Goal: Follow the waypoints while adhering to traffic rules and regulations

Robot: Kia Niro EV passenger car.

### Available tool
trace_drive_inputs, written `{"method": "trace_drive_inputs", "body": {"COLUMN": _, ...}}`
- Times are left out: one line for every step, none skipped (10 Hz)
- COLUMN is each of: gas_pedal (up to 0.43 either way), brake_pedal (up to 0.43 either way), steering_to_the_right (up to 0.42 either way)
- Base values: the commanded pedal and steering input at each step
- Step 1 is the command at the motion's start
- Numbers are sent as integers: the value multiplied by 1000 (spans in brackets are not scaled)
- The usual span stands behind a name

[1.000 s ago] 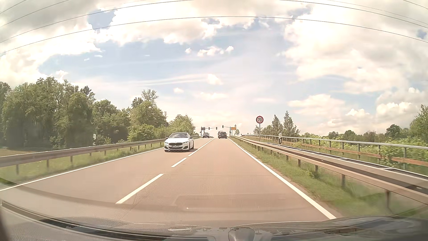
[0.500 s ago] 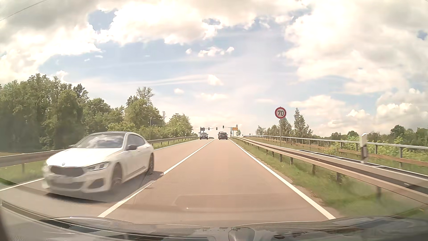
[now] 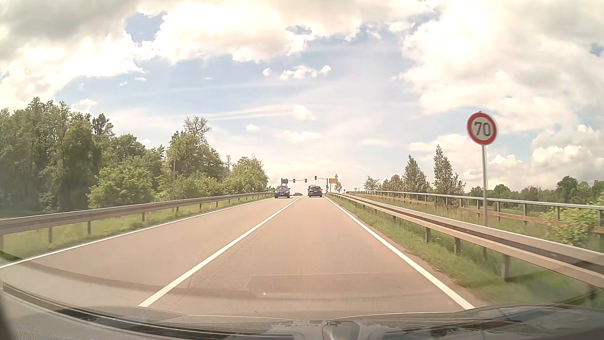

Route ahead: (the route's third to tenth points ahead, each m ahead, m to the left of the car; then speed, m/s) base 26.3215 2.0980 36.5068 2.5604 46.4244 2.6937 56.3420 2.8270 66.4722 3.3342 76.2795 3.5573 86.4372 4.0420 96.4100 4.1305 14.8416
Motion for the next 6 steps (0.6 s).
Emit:
{"method": "trace_drive_inputs", "body": {"gas_pedal": 0, "brake_pedal": 0, "steering_to_the_right": 0}}
{"method": "trace_drive_inputs", "body": {"gas_pedal": 0, "brake_pedal": 0, "steering_to_the_right": 0}}
{"method": "trace_drive_inputs", "body": {"gas_pedal": 0, "brake_pedal": 0, "steering_to_the_right": 0}}
{"method": "trace_drive_inputs", "body": {"gas_pedal": 0, "brake_pedal": 0, "steering_to_the_right": 0}}
{"method": "trace_drive_inputs", "body": {"gas_pedal": 0, "brake_pedal": 0, "steering_to_the_right": 0}}
{"method": "trace_drive_inputs", "body": {"gas_pedal": 0, "brake_pedal": 0, "steering_to_the_right": 0}}
